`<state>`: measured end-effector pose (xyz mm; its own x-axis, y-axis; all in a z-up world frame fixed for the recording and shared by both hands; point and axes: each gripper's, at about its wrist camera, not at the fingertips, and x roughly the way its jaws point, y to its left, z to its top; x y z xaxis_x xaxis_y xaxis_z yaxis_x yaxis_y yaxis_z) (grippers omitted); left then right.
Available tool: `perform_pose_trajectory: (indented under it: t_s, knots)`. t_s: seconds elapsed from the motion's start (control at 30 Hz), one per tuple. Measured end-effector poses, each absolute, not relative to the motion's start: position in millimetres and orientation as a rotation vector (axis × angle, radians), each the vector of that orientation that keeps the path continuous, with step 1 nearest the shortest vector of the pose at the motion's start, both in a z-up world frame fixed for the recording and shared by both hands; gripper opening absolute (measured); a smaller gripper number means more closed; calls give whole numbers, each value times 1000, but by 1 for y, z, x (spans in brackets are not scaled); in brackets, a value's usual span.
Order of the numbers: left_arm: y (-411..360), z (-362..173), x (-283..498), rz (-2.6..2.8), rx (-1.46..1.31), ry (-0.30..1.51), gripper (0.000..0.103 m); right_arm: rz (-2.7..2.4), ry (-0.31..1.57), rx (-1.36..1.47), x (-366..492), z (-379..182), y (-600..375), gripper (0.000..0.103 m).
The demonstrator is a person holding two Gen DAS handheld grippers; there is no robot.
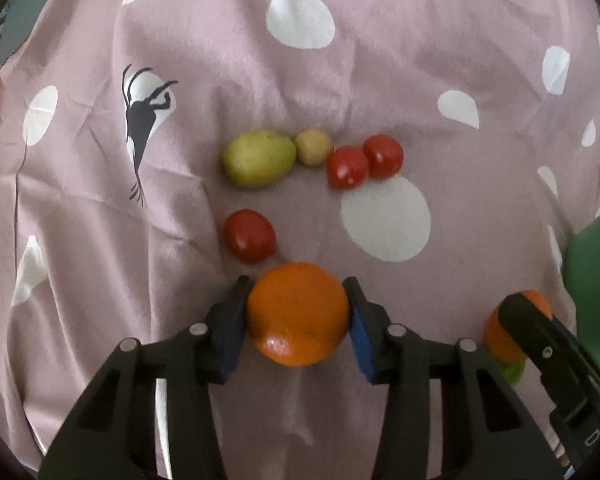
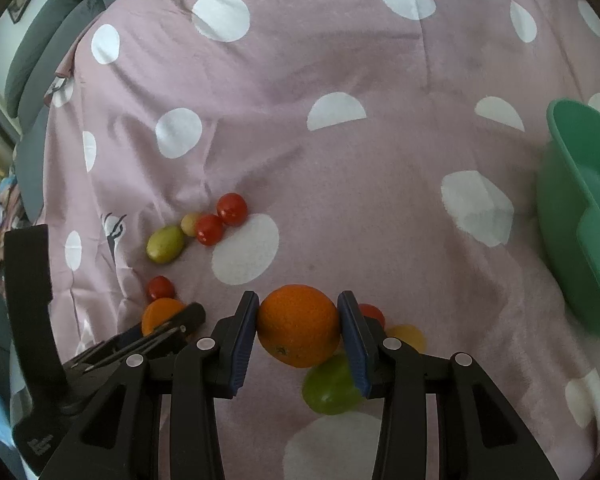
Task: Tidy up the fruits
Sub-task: 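Lift both held oranges and carry them toward the green bowl, then lower both oranges into the green bowl and open both tools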
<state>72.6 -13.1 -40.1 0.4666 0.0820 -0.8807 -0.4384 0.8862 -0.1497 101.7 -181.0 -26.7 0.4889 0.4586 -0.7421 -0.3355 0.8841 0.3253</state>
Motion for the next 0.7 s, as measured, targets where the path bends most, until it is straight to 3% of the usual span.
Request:
perform_pose_trajectory:
  t_s: [0.17,0.4,0.7]
  knots:
    - [-18,-34,70,315,-390,1029,44,465,938,140,105,-26,-183,42]
    - [-60,24,64,160,-350,881,44,356,822,152,101,1,-218,42]
    - [-142,38,84,-21,-237,901,44,206,748,217,106,19,-286,42]
